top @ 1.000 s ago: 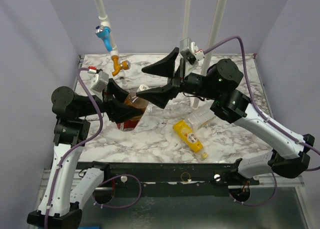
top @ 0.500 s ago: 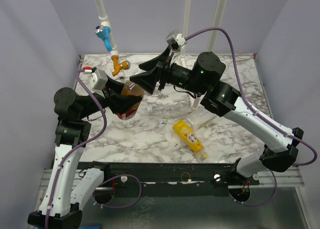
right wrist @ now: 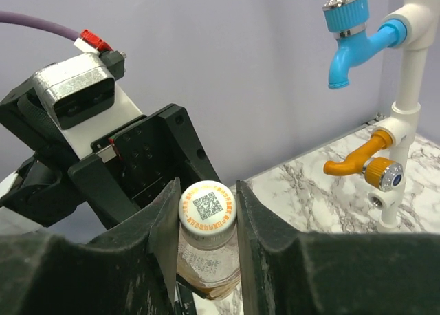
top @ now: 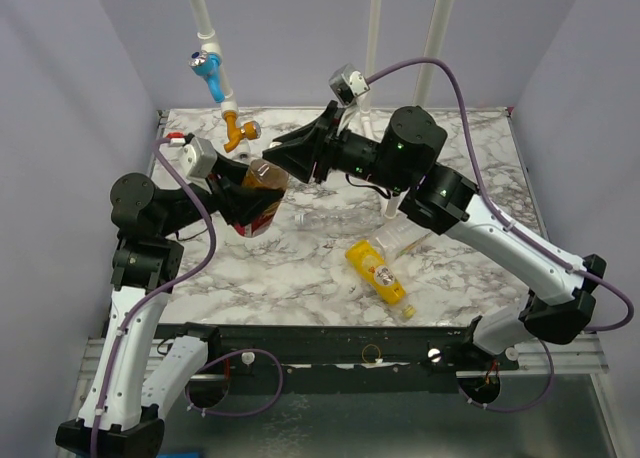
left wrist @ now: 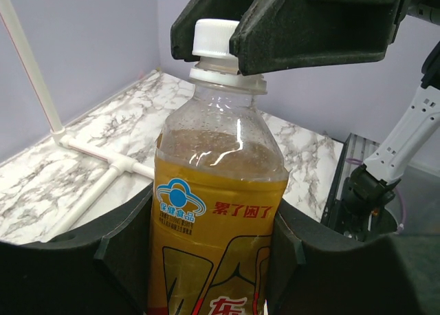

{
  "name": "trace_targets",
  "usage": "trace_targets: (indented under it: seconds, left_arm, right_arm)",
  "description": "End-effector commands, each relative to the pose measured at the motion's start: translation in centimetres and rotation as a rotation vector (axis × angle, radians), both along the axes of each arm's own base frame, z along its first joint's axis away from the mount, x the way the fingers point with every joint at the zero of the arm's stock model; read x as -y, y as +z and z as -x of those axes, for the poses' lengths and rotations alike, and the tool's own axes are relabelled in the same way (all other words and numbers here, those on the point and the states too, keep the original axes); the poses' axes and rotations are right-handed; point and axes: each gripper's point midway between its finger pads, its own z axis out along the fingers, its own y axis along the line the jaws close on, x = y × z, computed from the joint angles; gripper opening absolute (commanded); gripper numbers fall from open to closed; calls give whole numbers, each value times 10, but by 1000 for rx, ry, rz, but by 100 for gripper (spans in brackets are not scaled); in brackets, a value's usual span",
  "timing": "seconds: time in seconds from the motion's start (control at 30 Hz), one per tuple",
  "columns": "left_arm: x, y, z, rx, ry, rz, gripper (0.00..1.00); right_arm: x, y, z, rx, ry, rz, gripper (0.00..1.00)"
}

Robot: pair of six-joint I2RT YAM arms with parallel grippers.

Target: Unscrew the bottle caps

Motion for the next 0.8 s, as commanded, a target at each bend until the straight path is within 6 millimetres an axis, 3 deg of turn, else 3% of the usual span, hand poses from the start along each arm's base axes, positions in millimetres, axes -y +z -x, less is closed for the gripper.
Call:
trace_targets:
  seconds: [0.0, 0.2, 0.47, 0.6, 0.67, 0.77]
  left_arm:
    - [6, -3, 13, -66, -83, 10, 18]
    - [17, -6, 46, -218, -301, 13, 18]
    - [19, -22, 67, -301, -430, -11, 18]
    - [19, -25, 70, -337, -465, -15, 18]
    - [19, -25, 68, -333, -454, -13, 18]
    - [18, -22, 58, -272, -383, -6, 17]
  right_arm:
    - [10, 19, 27, 114, 95, -42, 12]
    - [27, 32, 80, 312, 315, -80, 7]
    - [53, 60, 98, 429, 320, -120, 2]
    - [55, 55, 113, 439, 406, -99, 1]
    - [54, 51, 113, 427, 412, -91, 1]
    - [60, 54, 85, 381, 229, -97, 1]
